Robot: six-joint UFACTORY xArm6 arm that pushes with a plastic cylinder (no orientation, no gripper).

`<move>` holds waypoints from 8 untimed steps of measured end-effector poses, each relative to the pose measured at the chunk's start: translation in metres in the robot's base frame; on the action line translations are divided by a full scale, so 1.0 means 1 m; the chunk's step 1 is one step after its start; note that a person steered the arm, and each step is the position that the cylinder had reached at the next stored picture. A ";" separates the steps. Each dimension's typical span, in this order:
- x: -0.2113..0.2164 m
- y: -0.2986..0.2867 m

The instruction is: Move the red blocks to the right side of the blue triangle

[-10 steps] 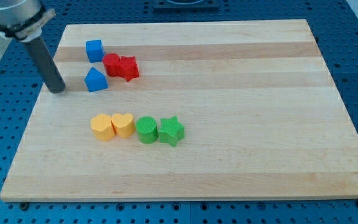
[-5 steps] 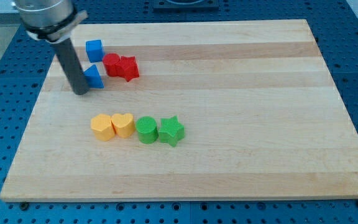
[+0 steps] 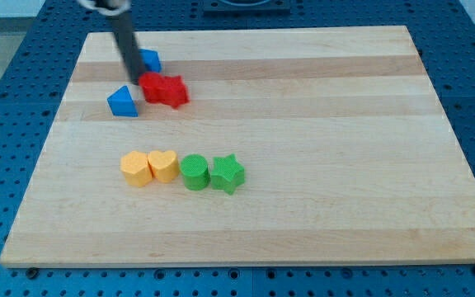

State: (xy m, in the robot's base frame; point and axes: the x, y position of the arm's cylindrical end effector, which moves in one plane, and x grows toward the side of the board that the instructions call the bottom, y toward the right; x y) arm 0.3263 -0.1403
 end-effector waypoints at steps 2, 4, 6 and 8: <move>0.033 0.089; 0.004 0.080; 0.003 0.018; 0.027 0.035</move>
